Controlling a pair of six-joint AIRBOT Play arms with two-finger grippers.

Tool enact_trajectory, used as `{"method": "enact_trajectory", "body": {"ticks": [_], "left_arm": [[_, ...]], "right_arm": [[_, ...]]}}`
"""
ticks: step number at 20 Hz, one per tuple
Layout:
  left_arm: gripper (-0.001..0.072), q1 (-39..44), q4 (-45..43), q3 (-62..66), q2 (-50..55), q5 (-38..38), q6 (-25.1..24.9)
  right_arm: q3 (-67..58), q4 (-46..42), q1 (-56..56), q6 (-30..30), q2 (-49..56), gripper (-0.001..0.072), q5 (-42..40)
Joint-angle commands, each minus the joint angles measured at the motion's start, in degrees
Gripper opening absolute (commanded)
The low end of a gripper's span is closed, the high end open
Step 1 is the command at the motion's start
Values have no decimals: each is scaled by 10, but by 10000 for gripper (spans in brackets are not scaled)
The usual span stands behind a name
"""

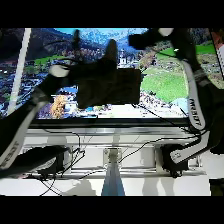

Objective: Fold the clothes and pants, and hang the long-sleeved shirts on hangers.

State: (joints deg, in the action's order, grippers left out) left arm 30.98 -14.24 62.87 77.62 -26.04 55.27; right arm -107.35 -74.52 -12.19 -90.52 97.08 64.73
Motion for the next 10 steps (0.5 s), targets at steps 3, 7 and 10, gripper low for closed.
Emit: {"method": "enact_trajectory", "body": {"ticks": [3,7,10], "left_arm": [[711,104,10,73,101,79,-6],[707,77,-15,73,90,74,-7],[700,36,-126,73,70,42,-6]], "right_arm": [[2,-57,106,2,-24,51,54],[38,-94,181,56,-23,49,105],[123,68,237,219,-23,49,164]]}}
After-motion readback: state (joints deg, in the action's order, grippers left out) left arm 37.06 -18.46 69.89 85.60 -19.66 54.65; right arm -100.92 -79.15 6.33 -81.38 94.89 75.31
